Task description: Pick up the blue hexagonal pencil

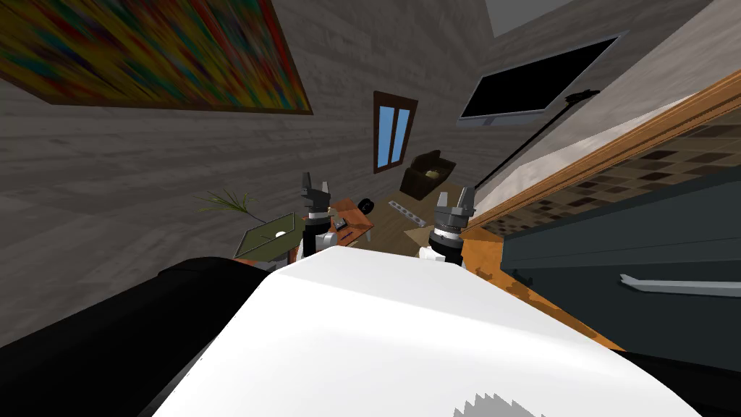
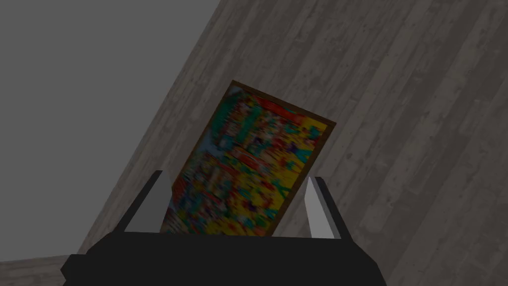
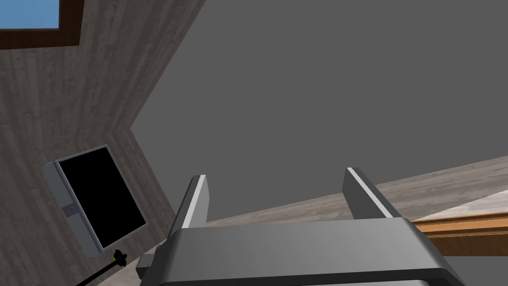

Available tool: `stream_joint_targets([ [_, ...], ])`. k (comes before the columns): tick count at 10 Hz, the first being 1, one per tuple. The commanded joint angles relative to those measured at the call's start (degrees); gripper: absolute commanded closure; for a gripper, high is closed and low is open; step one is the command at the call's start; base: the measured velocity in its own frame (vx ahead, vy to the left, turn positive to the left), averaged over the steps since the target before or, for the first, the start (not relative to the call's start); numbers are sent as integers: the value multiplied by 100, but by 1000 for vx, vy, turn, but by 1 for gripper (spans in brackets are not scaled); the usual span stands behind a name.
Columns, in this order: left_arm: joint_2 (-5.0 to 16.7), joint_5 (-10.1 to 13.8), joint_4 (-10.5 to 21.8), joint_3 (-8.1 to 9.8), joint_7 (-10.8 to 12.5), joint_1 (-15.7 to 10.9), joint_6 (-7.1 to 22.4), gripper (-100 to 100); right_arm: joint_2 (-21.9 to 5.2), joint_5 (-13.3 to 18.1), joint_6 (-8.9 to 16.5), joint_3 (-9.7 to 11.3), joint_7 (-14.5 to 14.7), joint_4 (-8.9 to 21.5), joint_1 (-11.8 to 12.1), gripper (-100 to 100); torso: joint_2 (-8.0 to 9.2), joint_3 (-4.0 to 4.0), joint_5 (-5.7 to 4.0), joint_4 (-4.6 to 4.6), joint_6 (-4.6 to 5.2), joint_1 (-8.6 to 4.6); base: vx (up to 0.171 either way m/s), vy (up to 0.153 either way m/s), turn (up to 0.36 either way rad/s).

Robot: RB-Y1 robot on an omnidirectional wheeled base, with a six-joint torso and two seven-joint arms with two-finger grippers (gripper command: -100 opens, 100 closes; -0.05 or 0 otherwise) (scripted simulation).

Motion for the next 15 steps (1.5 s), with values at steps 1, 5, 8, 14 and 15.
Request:
stream_joint_targets([
  [1, 180, 45, 77, 17, 45, 12, 54, -100, 0, 0, 0, 0, 0, 0, 0, 0, 0, 0, 0, 0, 0, 0, 5, -4, -38],
  [5, 616, 318, 548, 109, 298, 64, 379, -100, 0, 0, 0, 0, 0, 0, 0, 0, -8, -5, 0, -2, 1, -1, 17, -10, -84],
  [8, 768, 534, 925, 172, 484, 91, 636, -100, 0, 0, 0, 0, 0, 0, 0, 0, -11, -6, -1, -3, 1, -3, 24, -10, -101],
  [14, 968, 1087, 1874, 318, 932, 130, 1296, -100, 0, 0, 0, 0, 0, 0, 0, 0, -8, -5, 0, -2, -1, -1, 21, -5, -102],
  [15, 1000, 1243, 2045, 357, 1054, 136, 1481, -100, 0, 0, 0, 0, 0, 0, 0, 0, -9, -5, 0, -2, 0, -1, 34, -10, -193],
])
